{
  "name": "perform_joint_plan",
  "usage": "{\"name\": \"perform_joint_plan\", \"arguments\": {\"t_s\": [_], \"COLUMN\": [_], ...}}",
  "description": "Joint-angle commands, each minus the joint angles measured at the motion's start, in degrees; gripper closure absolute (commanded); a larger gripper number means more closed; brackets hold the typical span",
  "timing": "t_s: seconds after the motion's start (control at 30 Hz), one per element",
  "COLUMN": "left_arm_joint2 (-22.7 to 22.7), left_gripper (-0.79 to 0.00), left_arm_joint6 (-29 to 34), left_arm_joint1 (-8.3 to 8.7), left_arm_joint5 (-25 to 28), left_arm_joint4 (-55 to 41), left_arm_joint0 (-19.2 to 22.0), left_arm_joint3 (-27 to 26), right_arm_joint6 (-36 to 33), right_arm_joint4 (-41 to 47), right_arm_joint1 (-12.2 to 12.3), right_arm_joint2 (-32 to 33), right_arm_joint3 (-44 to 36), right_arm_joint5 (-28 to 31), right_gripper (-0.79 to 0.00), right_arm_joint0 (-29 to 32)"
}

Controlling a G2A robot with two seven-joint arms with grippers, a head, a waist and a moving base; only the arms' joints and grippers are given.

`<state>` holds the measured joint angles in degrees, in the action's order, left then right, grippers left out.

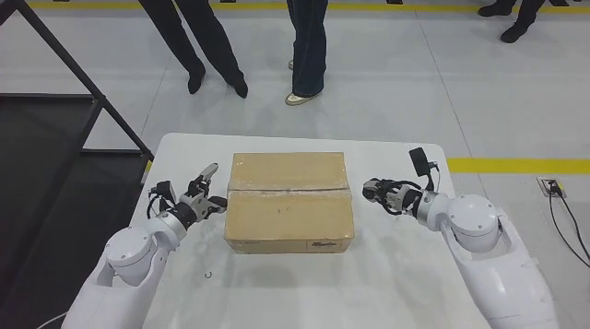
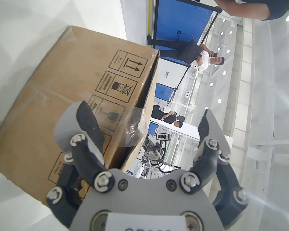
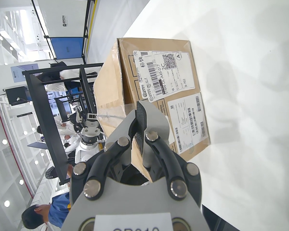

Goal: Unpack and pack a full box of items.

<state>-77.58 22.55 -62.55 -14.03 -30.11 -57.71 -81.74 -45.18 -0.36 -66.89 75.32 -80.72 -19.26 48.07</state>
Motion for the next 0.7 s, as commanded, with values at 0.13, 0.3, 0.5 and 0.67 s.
{"name": "perform_joint_plan", "arguments": {"t_s": [0.13, 0.3, 0.5, 0.67], "left_arm_joint2": [1.16, 1.70, 2.16, 2.01], "left_gripper": [-0.785, -0.785, -0.785, -0.785], "left_arm_joint6": [-0.12, 0.07, 0.23, 0.31], "left_arm_joint1": [-0.35, -0.53, -0.69, -0.77], "left_arm_joint5": [-0.22, -0.27, -0.22, -0.35], "left_arm_joint4": [0.49, 0.94, 1.71, 1.85], "left_arm_joint0": [0.77, 0.72, 0.16, -0.41], "left_arm_joint3": [-0.15, -0.39, -0.97, -1.82], "right_arm_joint6": [-3.29, -6.99, -9.74, -11.84], "right_arm_joint4": [-2.13, -4.43, -6.41, -7.37], "right_arm_joint1": [0.30, 0.54, 0.72, 1.09], "right_arm_joint2": [-1.45, -3.24, -4.98, -5.24], "right_arm_joint3": [1.50, 2.72, 3.84, 3.54], "right_arm_joint5": [-0.69, -0.33, 0.27, 2.02], "right_gripper": [0.000, 0.000, 0.000, 0.000], "right_arm_joint0": [-1.15, -2.49, -3.86, -3.74]}}
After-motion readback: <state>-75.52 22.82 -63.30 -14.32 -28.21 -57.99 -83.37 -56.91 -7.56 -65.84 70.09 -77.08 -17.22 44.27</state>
